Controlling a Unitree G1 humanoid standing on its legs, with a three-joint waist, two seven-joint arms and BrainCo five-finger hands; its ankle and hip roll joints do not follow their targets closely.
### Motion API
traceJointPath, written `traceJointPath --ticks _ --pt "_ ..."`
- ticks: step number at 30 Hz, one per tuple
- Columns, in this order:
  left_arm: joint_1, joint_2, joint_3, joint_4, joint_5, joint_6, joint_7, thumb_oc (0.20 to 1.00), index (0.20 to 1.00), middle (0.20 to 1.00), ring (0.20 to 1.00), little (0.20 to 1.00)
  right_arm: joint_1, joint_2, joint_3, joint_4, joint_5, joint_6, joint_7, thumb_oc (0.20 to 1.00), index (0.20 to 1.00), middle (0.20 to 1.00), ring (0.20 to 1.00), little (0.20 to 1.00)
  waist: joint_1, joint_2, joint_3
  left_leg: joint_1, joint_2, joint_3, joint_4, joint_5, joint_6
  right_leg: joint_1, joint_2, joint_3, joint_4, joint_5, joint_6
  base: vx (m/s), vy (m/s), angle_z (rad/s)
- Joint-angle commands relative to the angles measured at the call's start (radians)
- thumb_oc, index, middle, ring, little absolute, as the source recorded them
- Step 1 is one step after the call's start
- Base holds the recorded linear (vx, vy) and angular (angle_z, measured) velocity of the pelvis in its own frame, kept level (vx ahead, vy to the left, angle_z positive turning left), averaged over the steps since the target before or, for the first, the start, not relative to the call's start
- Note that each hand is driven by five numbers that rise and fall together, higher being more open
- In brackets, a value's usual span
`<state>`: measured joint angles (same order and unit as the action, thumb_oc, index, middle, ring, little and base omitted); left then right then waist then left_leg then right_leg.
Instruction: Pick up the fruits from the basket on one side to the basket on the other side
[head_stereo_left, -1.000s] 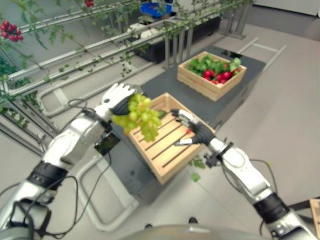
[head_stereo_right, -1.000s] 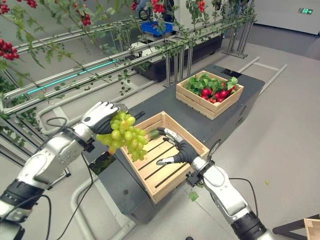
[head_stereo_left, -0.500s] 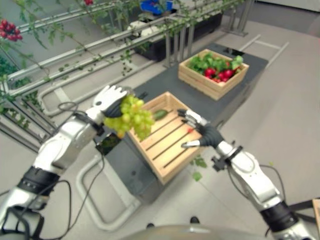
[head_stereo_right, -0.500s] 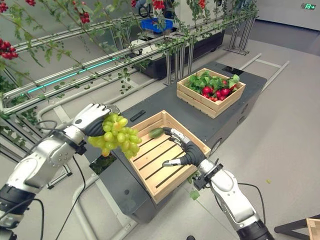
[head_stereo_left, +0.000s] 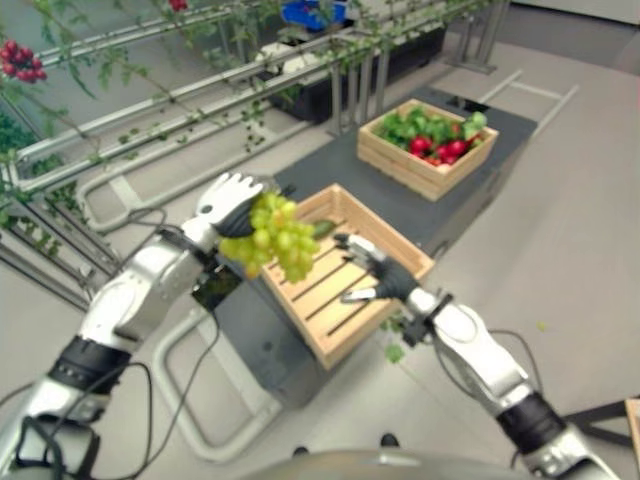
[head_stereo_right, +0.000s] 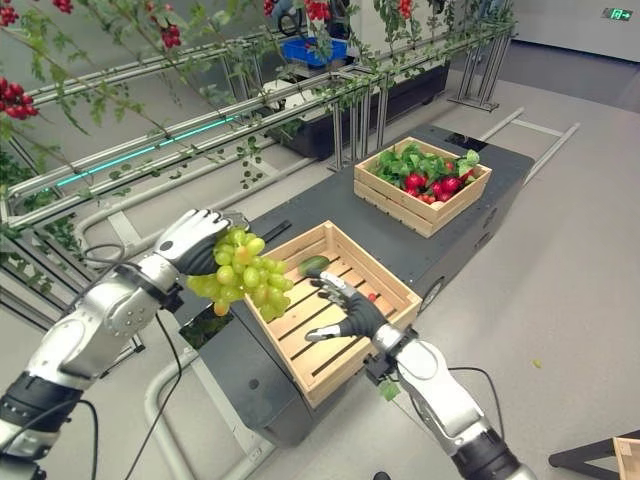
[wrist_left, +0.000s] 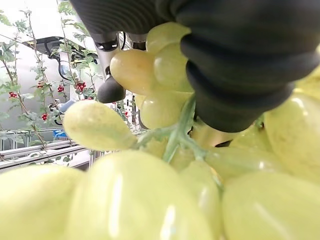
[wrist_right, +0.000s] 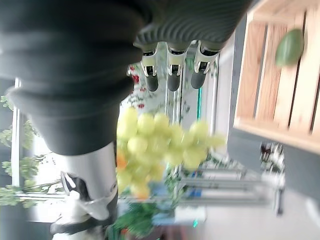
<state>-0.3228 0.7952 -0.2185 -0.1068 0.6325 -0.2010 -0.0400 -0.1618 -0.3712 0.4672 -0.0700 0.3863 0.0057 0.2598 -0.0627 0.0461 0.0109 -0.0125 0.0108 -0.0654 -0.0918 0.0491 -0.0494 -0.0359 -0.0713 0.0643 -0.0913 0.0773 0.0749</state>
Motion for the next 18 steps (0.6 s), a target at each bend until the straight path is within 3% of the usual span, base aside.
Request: traceJointPath --ticks 1,18 --pt "-0.129 -0.009 -0.015 -0.010 -0.050 0.017 0.041 0.200 0.200 0.200 0.200 0.200 -0.087 0.028 0.030 -0.009 0.118 -0.020 0.010 1.000 1.000 1.000 1.000 1.000 0.006 -0.016 -0.042 0.049 -0.065 0.016 0.034 -0.175 0.040 -0.005 -0.018 0.034 0.019 -0.086 0.043 0.00 0.000 0.00" --pt "-0.130 -0.041 -0.036 -0.016 -0.057 0.014 0.033 0.200 0.200 0.200 0.200 0.200 -0.090 0.069 0.097 0.053 0.240 0.002 0.036 1.000 1.000 1.000 1.000 1.000 0.013 -0.014 -0.044 0.050 -0.064 0.017 0.033 -0.176 0.038 -0.002 -0.018 0.032 0.016 -0.086 0.040 0.00 0.000 0.00"
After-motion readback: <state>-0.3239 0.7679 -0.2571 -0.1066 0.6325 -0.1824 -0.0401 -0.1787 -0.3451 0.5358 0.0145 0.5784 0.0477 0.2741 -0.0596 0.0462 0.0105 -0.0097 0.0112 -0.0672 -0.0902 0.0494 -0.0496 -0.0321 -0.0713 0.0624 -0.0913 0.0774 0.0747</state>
